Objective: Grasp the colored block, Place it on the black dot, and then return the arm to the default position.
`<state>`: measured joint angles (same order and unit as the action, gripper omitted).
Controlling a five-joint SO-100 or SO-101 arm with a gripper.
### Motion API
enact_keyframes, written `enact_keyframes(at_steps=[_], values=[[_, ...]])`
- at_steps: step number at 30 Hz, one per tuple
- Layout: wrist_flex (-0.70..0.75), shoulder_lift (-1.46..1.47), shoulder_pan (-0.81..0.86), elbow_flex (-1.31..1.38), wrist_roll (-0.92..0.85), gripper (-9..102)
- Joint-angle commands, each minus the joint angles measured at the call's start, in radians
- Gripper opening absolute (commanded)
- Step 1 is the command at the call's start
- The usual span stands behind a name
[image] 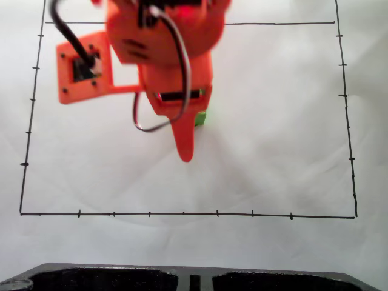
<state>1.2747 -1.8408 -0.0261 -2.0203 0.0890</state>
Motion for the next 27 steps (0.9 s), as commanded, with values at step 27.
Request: enact_keyframes(at_steps=[27], values=[[0.146,-1.209,0.126,-0.511,-0.472,39]])
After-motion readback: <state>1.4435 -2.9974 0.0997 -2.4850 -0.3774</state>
